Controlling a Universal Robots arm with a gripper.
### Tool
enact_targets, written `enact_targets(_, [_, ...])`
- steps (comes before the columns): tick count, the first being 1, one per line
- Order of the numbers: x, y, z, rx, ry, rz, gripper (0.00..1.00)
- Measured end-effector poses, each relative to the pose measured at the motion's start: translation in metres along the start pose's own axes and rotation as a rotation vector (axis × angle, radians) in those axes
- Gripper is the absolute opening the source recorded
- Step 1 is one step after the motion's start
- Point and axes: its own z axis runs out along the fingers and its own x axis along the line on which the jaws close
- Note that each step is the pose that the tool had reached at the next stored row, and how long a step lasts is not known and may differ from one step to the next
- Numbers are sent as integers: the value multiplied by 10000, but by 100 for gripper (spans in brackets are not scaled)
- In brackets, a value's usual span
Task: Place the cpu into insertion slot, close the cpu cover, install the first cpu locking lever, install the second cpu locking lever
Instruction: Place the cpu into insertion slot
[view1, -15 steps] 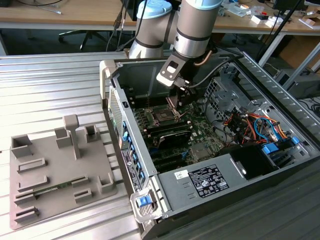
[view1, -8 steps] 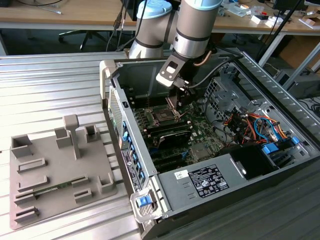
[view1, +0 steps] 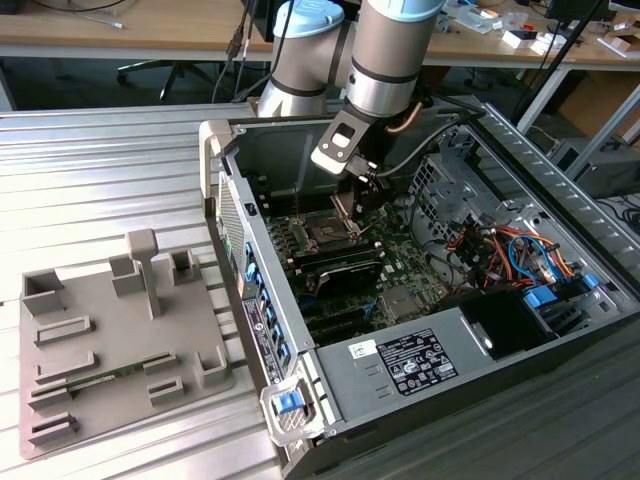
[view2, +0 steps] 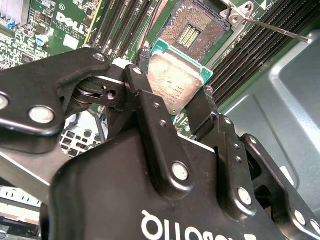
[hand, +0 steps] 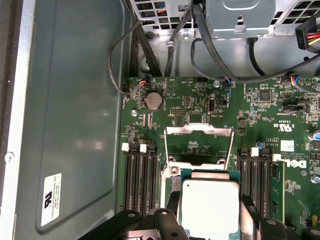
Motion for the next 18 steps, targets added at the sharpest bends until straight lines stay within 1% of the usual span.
enact_targets(18, [1, -38, 16, -1, 0, 0, 55])
